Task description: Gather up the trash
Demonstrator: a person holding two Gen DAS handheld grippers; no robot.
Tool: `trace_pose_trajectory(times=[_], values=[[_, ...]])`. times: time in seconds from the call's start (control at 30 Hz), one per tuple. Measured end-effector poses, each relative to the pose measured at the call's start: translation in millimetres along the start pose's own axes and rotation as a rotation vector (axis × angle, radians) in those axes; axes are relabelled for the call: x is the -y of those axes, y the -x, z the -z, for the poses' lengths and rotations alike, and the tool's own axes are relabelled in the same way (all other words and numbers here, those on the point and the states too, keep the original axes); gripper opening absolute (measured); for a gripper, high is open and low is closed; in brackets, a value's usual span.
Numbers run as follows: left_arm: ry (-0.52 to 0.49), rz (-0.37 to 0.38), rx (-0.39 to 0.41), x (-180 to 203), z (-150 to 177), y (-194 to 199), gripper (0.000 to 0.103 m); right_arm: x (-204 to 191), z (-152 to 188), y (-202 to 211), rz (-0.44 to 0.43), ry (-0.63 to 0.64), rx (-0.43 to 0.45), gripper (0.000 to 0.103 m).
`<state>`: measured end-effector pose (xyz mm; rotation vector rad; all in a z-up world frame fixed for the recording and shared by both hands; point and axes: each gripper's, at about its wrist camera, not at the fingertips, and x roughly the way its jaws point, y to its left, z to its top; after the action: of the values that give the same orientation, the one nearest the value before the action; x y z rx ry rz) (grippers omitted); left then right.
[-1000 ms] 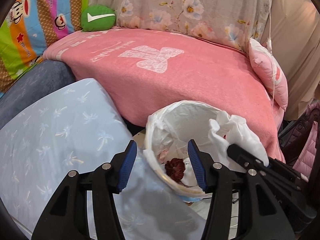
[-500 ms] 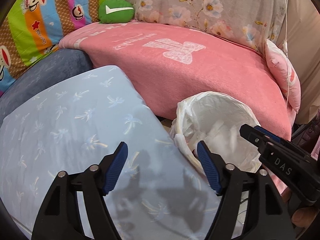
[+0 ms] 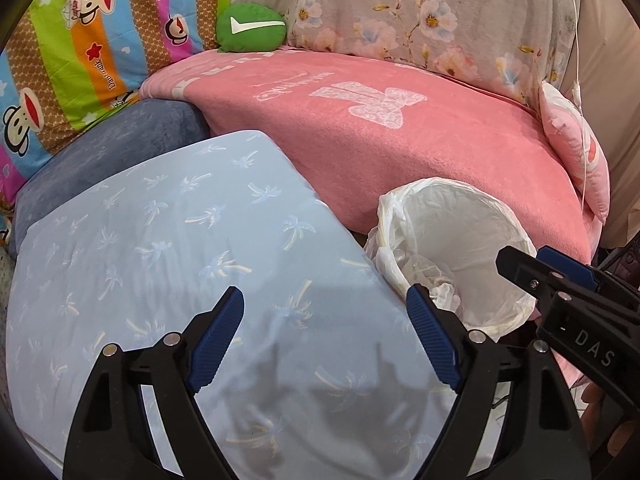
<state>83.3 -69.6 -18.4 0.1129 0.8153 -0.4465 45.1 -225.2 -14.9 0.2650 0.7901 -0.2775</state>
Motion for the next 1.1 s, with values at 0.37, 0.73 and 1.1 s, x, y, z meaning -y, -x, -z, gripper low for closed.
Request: trace_pose_trajectory(times=[0.37, 0.73, 1.1], values=[[-0.001, -0.036, 0.006, 1.2, 13.4, 14.0, 0.088, 3.5, 15.6, 20.7, 0.045, 0.040, 0.004, 0.058], [-0.018, -0.069, -0.006, 8.7, 25.3, 19.7, 0.089, 9.5, 27.1, 32.5, 0.087, 0.054, 0.006, 0.067], [-0.018, -0.075, -0.014, 14.3, 31.1, 22.9, 0.090, 18.6, 35.6, 36.9, 0.124, 0.047, 0.001, 0.075]])
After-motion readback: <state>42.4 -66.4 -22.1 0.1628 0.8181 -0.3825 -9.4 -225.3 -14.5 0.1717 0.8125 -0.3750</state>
